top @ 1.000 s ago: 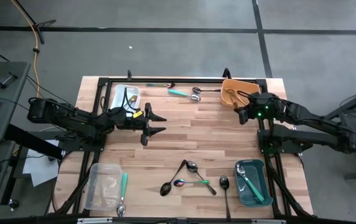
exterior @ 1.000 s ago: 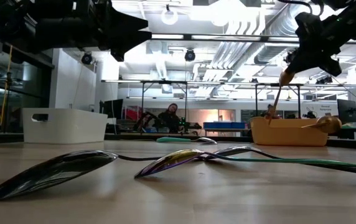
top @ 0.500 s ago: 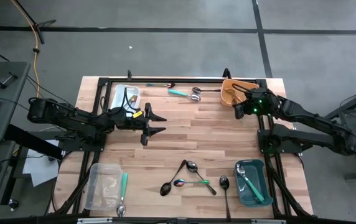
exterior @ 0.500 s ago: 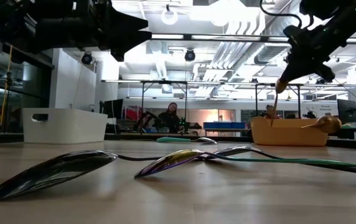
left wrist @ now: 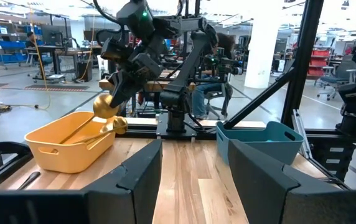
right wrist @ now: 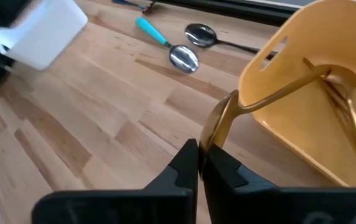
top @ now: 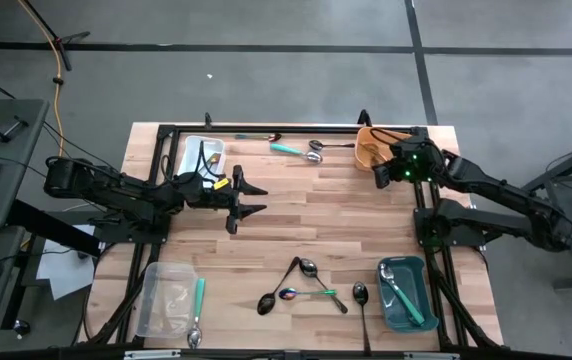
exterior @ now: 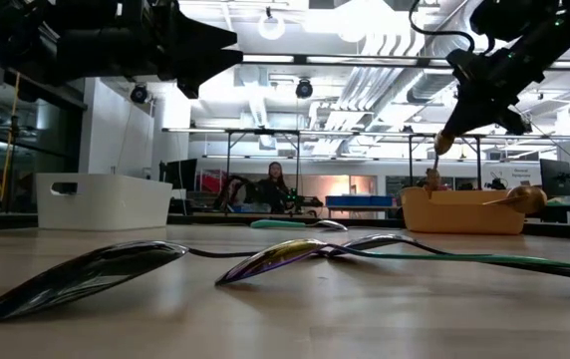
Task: Sort silverware by color (type)
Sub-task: Put the gold spoon into the yellow bin
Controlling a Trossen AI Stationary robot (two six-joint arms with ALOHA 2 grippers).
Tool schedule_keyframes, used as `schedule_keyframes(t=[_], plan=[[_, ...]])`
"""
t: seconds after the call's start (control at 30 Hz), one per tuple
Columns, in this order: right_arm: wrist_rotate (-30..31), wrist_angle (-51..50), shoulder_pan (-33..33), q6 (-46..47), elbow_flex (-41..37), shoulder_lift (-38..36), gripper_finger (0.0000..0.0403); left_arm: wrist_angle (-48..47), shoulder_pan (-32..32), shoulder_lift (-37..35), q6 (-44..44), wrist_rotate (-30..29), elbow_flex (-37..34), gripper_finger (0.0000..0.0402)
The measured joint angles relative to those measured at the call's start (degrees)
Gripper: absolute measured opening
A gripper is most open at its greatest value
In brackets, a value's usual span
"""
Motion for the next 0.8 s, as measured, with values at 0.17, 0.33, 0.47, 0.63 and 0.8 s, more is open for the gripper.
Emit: schedule_keyframes(t=[0.17, 0.33, 0.47, 0.63, 0.8], plan=[[0.24, -1.82, -0.34, -0.79, 0.00, 0.00, 0.0017, 0.00, -0.01, 0.00, 0.00, 0.00, 0.00, 0.0177], [0.22, -2.67, -0.34, -1.98, 0.00, 0.00, 0.0022, -0.02, 0.00, 0.00, 0.00, 0.00, 0.00, 0.0177], [0.24, -3.36, -0.34, -2.06, 0.00, 0.00, 0.0023, -0.02, 0.00, 0.00, 0.00, 0.00, 0.02, 0.0177], [2.83, -8.02, -0.34, -1.86, 0.90, -0.09, 0.0036, -0.04, -0.02, 0.00, 0.00, 0.00, 0.00, 0.0177], [11.35, -16.33, -0.34, -2.02, 4.84, -0.12, 0.0070, -0.07, 0.00, 0.00, 0.00, 0.00, 0.00, 0.0177]])
